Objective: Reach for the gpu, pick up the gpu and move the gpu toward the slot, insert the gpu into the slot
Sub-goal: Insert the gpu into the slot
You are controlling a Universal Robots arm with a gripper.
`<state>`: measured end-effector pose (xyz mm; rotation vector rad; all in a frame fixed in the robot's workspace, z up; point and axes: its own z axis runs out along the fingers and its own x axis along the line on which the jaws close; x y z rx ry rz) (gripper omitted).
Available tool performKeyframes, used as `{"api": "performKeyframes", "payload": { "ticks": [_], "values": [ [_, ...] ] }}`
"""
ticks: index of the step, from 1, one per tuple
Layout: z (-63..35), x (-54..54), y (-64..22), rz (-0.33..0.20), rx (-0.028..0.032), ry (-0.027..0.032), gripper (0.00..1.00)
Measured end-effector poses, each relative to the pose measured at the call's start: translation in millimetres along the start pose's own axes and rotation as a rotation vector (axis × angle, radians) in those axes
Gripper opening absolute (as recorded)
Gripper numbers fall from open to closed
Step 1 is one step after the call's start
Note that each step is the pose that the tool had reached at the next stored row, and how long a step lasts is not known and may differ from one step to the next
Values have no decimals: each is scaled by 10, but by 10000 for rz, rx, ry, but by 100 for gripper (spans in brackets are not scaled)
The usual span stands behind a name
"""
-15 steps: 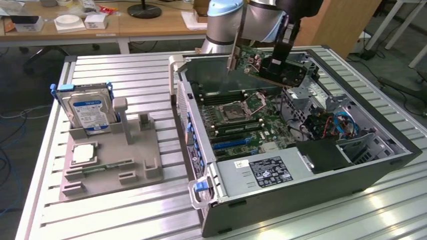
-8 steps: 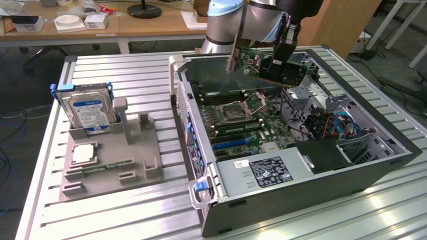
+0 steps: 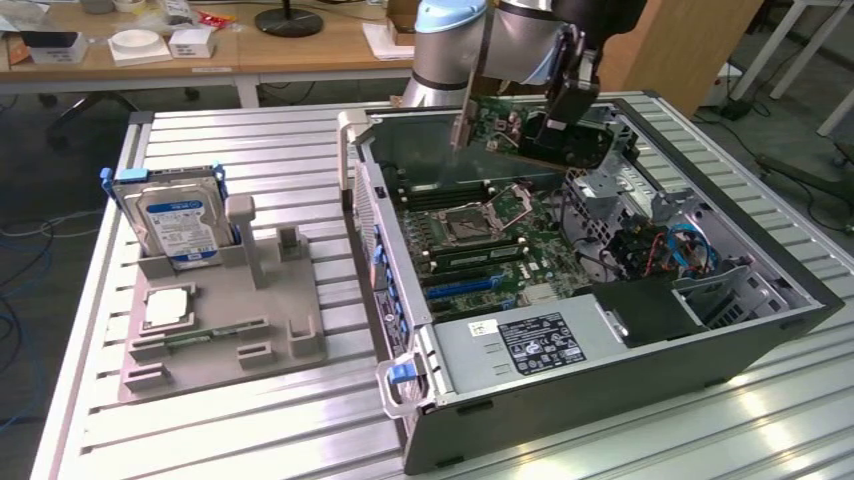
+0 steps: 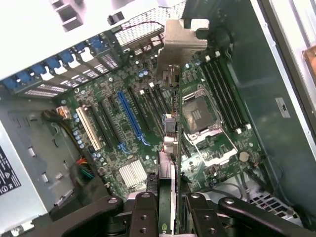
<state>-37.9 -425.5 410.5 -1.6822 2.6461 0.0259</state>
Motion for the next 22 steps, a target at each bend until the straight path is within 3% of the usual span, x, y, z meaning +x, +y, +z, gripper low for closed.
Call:
{"api": "performKeyframes", "payload": {
  "ticks": [22],
  "values": [
    [0, 2, -1, -2526, -35, 26, 27]
  ]
}}
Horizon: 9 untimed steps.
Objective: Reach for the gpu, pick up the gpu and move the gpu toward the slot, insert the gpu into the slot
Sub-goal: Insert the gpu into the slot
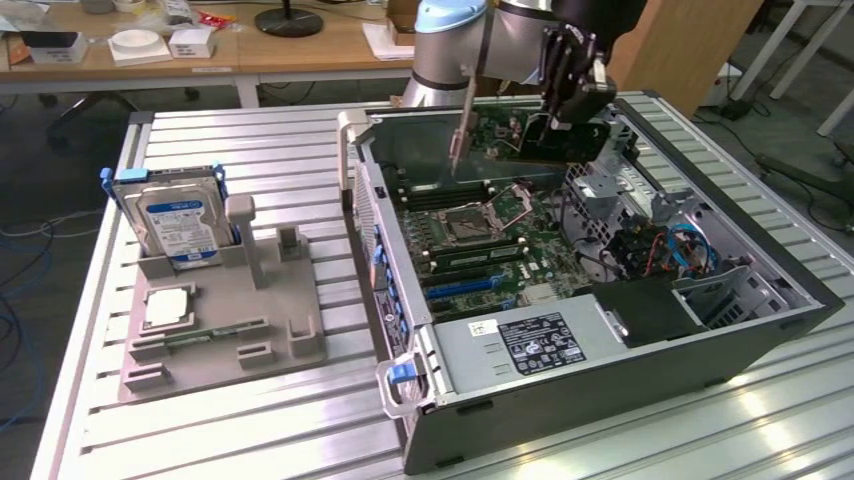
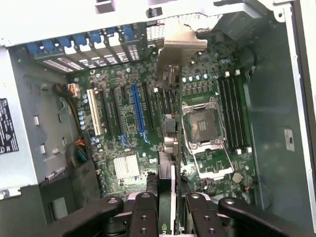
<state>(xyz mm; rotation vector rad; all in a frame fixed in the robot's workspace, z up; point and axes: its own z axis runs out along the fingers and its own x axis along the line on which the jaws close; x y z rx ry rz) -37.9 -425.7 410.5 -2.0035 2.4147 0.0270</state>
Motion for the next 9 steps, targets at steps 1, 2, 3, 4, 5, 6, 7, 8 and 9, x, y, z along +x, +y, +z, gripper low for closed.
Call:
{"api": "performKeyframes", "payload": {
  "ticks": [1, 2, 3, 4, 5, 6, 7, 8, 9],
  "values": [
    [0, 0, 0, -115, -1, 2, 27],
    [0, 0, 0, -230, -2, 3, 27],
    [0, 0, 0, -357, -4, 4, 27],
    [0, 0, 0, -473, -6, 5, 27],
    [0, 0, 0, -589, -8, 6, 27],
    [0, 0, 0, -707, -9, 8, 27],
    [0, 0, 0, -823, -11, 9, 27],
    [0, 0, 0, -941, -12, 10, 27],
    [0, 0, 0, -1061, -14, 11, 27]
  ]
}}
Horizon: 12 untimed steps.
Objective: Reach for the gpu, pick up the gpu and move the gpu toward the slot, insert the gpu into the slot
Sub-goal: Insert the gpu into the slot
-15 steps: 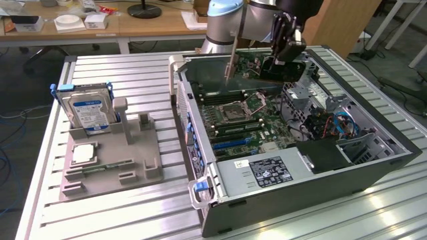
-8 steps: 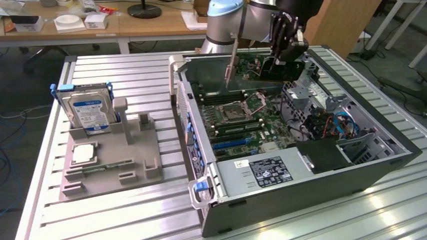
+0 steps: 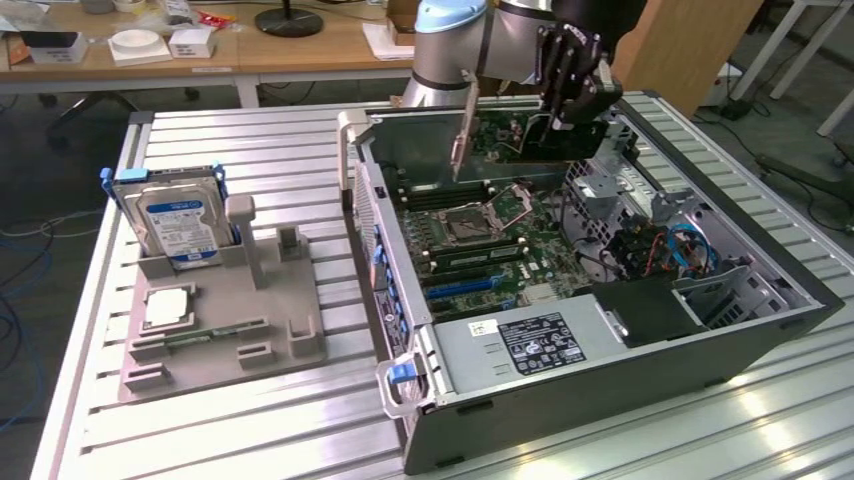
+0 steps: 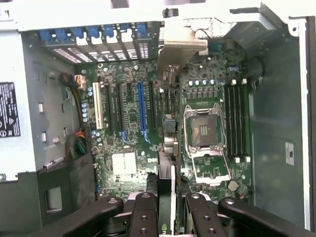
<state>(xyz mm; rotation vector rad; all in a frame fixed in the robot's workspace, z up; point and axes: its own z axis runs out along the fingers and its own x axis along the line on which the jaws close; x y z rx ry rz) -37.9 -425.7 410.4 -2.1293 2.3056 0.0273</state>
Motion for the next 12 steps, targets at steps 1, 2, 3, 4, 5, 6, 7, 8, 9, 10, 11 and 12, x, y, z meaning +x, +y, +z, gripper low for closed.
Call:
{"api": "performKeyframes", "payload": {
  "ticks": [1, 2, 3, 4, 5, 6, 7, 8, 9, 10, 11, 12],
  "values": [
    [0, 0, 0, -130, -2, 2, 27],
    [0, 0, 0, -249, -3, 3, 27],
    [0, 0, 0, -367, -5, 5, 27],
    [0, 0, 0, -486, -7, 6, 27],
    [0, 0, 0, -605, -8, 7, 27],
    [0, 0, 0, -723, -10, 8, 27],
    [0, 0, 0, -843, -12, 9, 27],
    [0, 0, 0, -970, -13, 11, 27],
    [0, 0, 0, -1088, -15, 13, 27],
    [0, 0, 0, -1163, -17, 13, 27],
    [0, 0, 0, -1167, -17, 13, 27],
    [0, 0, 0, -1168, -17, 14, 27]
  ]
}}
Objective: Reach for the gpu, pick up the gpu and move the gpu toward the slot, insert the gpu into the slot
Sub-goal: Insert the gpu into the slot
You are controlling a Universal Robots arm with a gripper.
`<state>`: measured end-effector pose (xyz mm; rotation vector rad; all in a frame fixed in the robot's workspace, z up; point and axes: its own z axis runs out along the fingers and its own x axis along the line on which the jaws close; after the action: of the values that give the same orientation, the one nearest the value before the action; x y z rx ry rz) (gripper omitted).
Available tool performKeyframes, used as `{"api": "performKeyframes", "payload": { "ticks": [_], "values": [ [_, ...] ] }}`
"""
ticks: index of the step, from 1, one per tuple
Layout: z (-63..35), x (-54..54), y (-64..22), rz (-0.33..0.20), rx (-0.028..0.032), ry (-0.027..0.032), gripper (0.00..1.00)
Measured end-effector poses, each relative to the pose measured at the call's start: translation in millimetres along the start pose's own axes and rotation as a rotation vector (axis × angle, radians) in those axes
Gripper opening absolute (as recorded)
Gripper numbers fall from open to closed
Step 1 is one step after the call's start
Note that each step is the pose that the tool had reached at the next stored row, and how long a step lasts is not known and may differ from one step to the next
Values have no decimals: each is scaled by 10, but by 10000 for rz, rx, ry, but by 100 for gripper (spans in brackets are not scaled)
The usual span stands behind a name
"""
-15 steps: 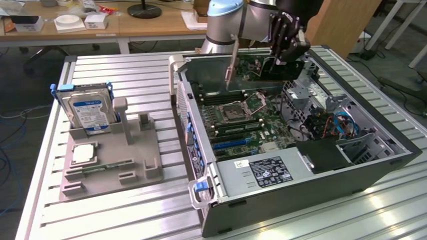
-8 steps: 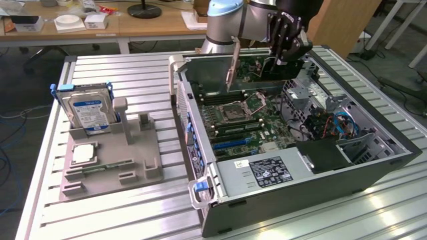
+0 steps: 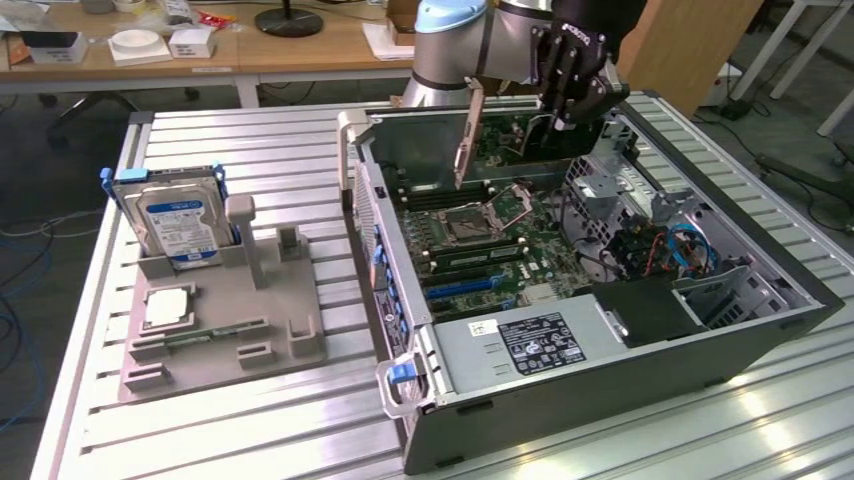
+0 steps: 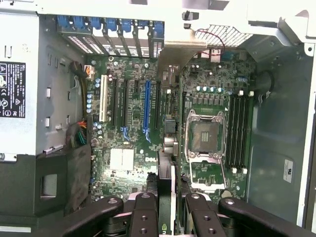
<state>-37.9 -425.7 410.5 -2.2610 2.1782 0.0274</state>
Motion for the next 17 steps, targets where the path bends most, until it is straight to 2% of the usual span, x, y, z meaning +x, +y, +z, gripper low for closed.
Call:
{"api": "performKeyframes", "payload": {
  "ticks": [14, 16, 17],
  "values": [
    [17, 0, 4, 78, 3, -1, 27],
    [22, 0, 4, 77, 19, 1, 27],
    [24, -1, 6, 79, 46, 2, 27]
  ]
}}
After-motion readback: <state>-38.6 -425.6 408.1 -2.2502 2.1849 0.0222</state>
